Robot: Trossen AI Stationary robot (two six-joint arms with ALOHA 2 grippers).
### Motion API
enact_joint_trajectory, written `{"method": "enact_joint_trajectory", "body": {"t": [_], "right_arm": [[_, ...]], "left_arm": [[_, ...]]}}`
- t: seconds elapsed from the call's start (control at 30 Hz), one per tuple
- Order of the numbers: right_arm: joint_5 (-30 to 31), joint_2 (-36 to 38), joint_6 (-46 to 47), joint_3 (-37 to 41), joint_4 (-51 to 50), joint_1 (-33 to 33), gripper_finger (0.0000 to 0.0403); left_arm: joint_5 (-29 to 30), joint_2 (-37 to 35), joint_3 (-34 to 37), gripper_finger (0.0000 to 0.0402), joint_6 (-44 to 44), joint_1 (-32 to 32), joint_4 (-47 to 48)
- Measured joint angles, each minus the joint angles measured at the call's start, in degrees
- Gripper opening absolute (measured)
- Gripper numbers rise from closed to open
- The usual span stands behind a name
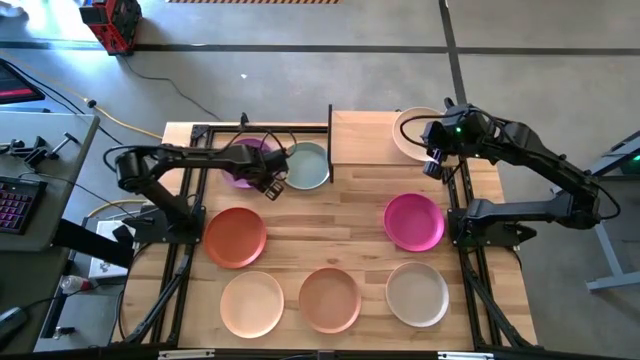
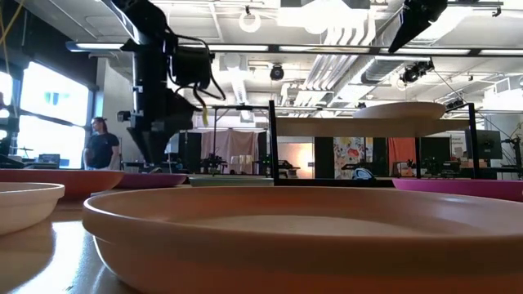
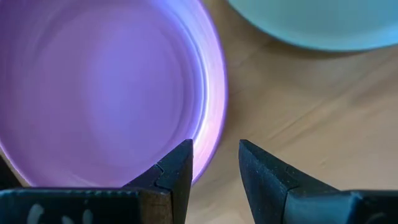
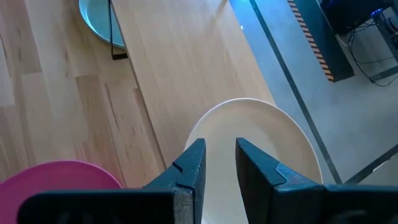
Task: Place and stack plates onto a shelf
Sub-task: Stack the purple plate on the white plate on the shelf
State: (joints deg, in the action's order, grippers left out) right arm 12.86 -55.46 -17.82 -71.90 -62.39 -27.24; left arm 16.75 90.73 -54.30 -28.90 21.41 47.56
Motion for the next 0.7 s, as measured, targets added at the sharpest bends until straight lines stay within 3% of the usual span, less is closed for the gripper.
{"method": "enact_joint_trajectory", "body": {"t": [0.57,0.7], "right_arm": [[0.0,0.0,1.41,0.0,0.02,0.0,0.0064],[0.0,-0.01,2.58,0.0,-0.53,0.0,0.0064]], "left_arm": [[0.26,7.43,0.0,0.0116,0.08,1.08,0.01],[0.28,7.39,0.0,0.009,0.25,1.09,0.12]]}}
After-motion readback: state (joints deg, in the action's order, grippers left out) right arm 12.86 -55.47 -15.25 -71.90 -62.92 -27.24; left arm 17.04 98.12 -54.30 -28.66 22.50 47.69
